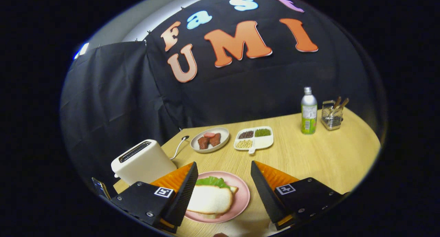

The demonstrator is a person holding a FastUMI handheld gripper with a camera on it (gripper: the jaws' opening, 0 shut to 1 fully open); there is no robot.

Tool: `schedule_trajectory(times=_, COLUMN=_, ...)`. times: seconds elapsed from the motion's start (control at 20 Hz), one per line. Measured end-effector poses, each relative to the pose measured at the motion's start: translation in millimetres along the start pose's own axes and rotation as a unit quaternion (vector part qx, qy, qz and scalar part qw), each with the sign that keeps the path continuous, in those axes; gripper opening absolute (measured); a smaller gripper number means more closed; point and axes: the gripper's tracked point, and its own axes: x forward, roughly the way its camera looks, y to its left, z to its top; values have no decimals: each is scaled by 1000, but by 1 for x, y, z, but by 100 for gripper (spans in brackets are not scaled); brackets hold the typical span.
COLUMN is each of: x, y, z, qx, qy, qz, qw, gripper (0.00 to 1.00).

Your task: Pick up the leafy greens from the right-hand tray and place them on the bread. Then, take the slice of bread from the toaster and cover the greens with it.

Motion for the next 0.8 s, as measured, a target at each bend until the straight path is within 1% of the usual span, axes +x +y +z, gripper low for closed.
schedule_trajectory(times=0.05, x=-5, y=-2, z=13, qx=-9, qy=-23, qz=-9, qw=1000, gripper=96)
schedule_trajectory(times=0.15, x=-15, y=-6, z=33, qx=-17, qy=-56, qz=-26, qw=998, gripper=97)
schedule_trajectory(times=0.35, x=-25, y=-3, z=55, qx=-21, qy=-88, qz=-42, qw=995, gripper=97)
schedule_trajectory(times=0.5, x=-34, y=0, z=75, qx=-45, qy=-117, qz=-58, qw=990, gripper=98)
schedule_trajectory(times=0.65, x=-40, y=10, z=90, qx=-59, qy=-142, qz=-61, qw=986, gripper=98)
schedule_trajectory(times=0.8, x=-44, y=15, z=94, qx=-54, qy=-148, qz=-57, qw=986, gripper=98)
